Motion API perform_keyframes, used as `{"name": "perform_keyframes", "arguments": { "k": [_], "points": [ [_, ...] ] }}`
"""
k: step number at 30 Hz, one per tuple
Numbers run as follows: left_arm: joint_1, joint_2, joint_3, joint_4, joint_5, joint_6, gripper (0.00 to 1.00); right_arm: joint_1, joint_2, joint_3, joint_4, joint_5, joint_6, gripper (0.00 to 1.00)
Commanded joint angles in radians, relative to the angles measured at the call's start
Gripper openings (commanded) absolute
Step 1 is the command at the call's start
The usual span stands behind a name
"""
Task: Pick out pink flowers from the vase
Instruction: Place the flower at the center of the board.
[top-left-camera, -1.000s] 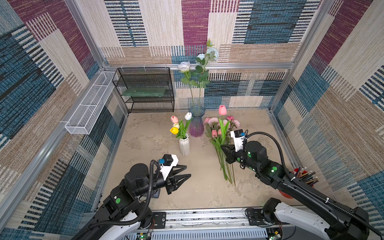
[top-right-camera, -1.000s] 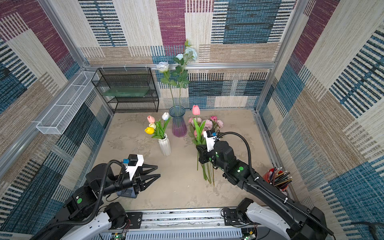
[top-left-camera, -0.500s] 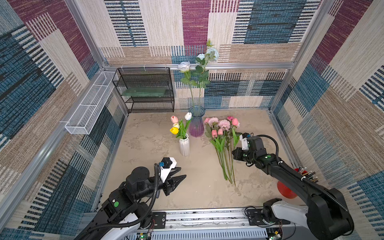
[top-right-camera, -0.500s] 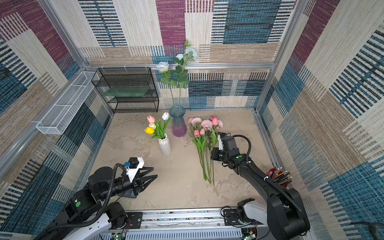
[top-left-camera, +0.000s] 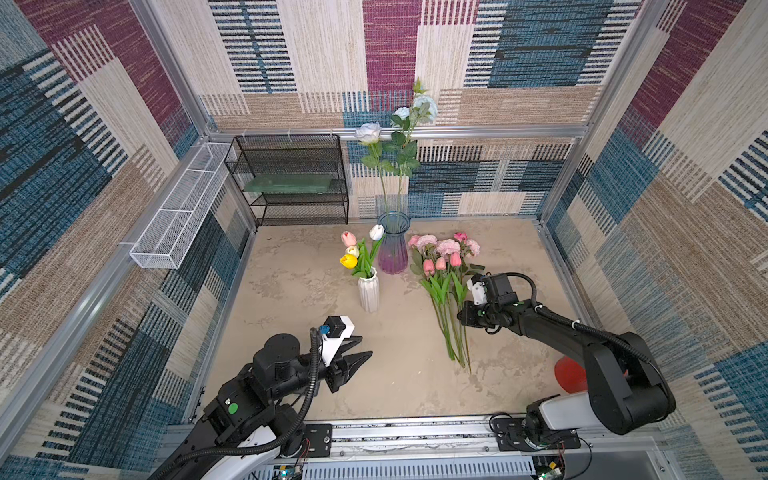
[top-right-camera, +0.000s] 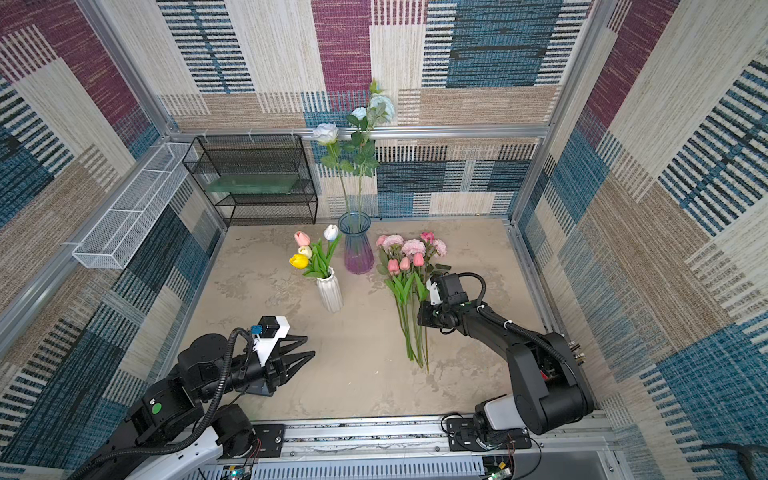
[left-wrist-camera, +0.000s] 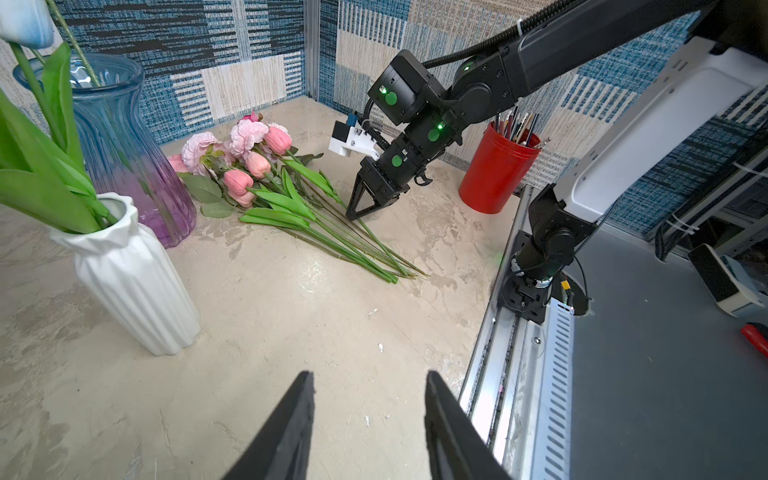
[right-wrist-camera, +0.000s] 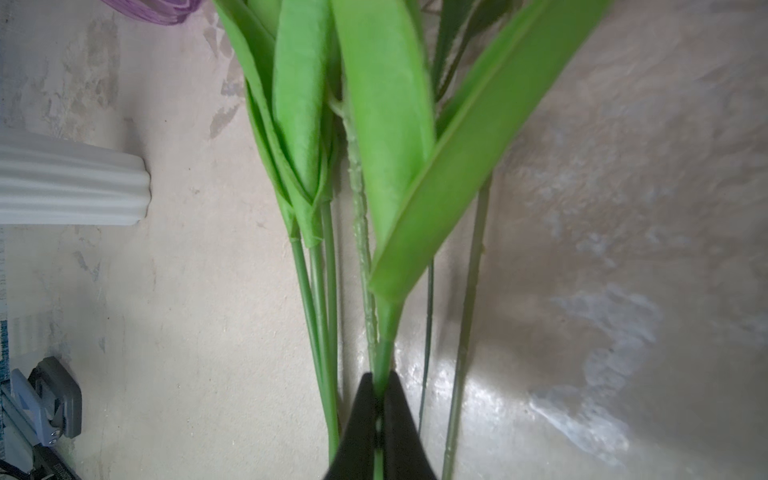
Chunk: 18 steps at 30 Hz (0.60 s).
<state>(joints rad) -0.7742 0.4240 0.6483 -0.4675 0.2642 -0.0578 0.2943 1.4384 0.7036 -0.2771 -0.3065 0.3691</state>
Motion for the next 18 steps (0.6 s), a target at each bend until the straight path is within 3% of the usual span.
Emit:
{"name": "perform_keyframes", "arguments": {
  "k": [1,12,18],
  "points": [
    [0.001,0.008,-0.002,0.012,-0.006,0.021,0.45,0.000,0.027,0.017,0.032,-0.007,-0.019,0.11],
    [0.001,0.004,-0.001,0.009,-0.008,0.021,0.45,-0.002,0.032,0.039,0.017,0.025,-0.029,0.22],
    [0.001,0.005,-0.001,0.008,-0.021,0.026,0.45,0.009,-0.058,0.070,-0.043,0.070,-0.033,0.37]
  ]
}}
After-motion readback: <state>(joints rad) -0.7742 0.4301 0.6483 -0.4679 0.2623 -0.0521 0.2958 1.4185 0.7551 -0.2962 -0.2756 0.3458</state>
